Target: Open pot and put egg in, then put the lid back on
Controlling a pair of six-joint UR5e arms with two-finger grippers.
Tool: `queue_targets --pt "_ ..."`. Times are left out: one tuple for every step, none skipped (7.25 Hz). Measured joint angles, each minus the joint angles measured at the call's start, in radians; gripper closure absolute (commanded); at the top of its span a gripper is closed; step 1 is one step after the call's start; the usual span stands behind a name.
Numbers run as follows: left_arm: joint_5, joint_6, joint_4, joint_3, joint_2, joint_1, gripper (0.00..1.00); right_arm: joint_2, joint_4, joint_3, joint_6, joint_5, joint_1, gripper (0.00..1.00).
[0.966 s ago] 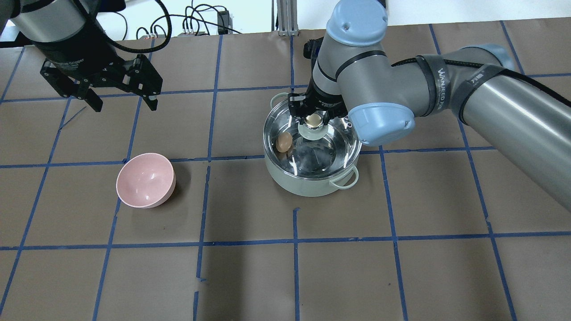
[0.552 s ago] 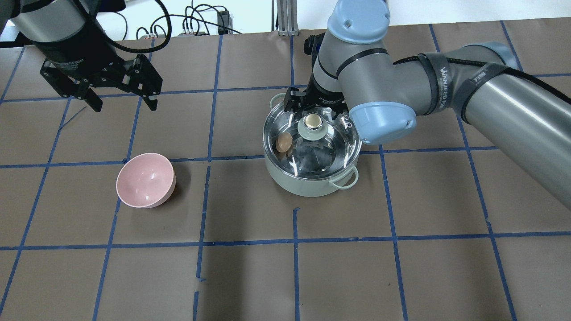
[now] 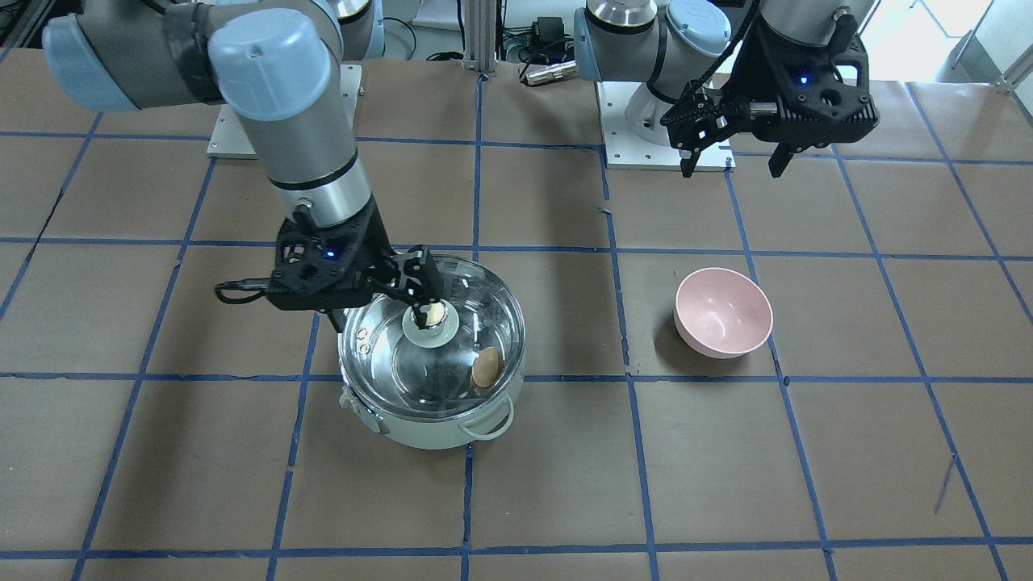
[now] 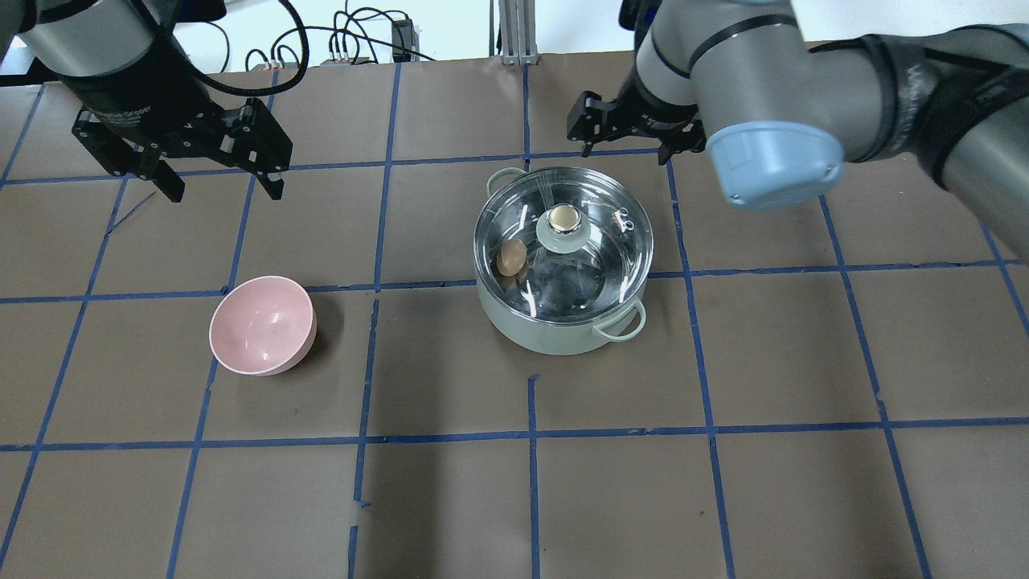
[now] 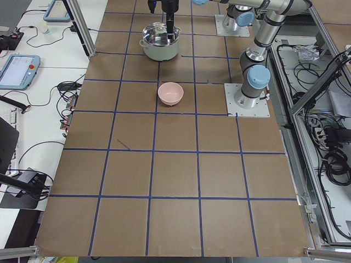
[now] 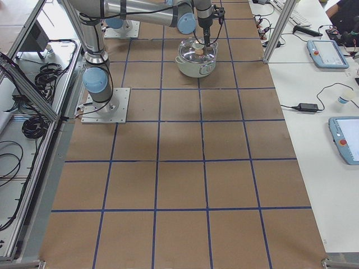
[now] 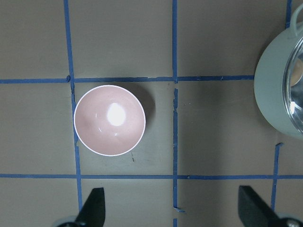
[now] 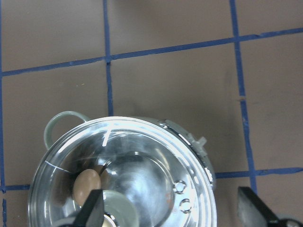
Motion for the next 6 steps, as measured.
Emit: queue_targets --pt "0.0 0.0 0.0 0.0 0.0 0.0 0.0 -0.039 0.043 0.001 -0.001 -0.003 -0.033 0.0" --pt "0.001 0.0 0.0 -0.001 0.0 0.0 0.0 -0.069 0.076 0.005 -0.001 -0.013 -0.048 0.0" --pt "0.001 0.0 0.001 0.0 0.0 0.0 0.0 -0.083 0.09 0.009 -0.001 -0.031 -0.053 0.0" --pt "0.001 0.0 0.0 0.0 0.0 0.0 0.0 -0.089 0.096 0.012 0.0 -0.045 -0.055 0.0" --pt "0.001 0.0 0.0 0.0 0.0 0.0 0.0 -0.091 0.099 0.016 0.001 -0.052 -0.056 0.0" --pt "0.002 -0.001 0.0 0.0 0.0 -0.001 0.0 -0.093 0.104 0.023 0.003 -0.056 -0.058 0.0"
